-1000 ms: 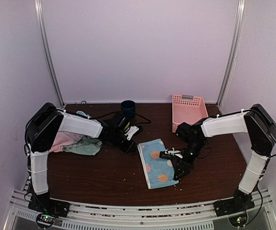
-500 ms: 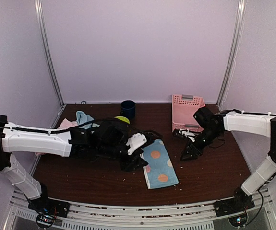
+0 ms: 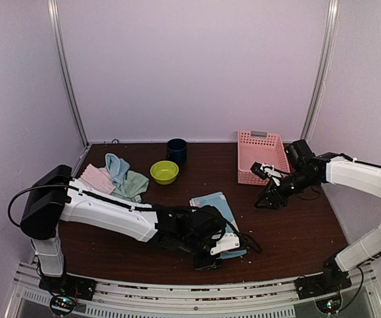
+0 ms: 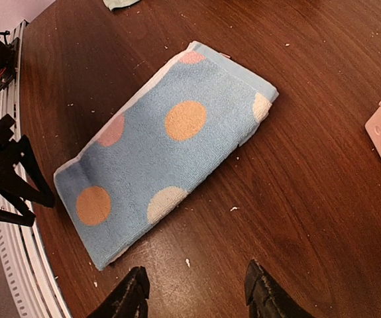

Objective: Roll the towels
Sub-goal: Roll the towel at the center of the board.

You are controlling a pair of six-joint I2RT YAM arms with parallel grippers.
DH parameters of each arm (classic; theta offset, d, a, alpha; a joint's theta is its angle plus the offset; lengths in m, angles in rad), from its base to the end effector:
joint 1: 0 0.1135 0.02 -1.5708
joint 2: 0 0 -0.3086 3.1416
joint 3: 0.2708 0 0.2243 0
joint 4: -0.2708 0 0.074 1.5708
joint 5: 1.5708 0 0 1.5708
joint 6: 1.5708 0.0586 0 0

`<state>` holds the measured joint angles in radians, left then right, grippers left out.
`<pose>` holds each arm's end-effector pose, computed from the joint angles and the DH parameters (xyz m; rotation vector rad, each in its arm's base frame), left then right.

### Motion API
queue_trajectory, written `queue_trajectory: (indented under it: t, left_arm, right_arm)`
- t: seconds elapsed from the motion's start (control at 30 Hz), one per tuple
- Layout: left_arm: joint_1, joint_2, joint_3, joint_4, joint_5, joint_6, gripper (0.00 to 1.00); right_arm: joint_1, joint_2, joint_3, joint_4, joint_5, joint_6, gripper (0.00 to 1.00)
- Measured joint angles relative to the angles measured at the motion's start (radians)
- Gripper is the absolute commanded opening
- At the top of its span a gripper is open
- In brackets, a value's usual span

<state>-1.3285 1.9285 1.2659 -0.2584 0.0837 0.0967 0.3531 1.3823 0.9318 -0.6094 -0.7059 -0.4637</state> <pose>0.0949 -0.4045 0.2115 1.7242 1.9395 -0.5936 0.2128 0.1190 0.2731 -1.1967 2.1684 0.8712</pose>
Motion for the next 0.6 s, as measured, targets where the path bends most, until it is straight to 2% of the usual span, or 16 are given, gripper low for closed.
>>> queue_trajectory:
  t: [0.23, 0.6]
  left_arm:
    - [0.0, 0.068, 0.022, -0.026, -0.018, 0.005, 0.46]
    - [0.0, 0.024, -0.079, -0.016, -0.07, 0.006, 0.43]
  right_arm:
    - [0.0, 0.02, -0.001, 0.002, 0.0, -0.001, 0.5]
    - [0.0, 0.059, -0.001, 0.0, -0.001, -0.004, 0.46]
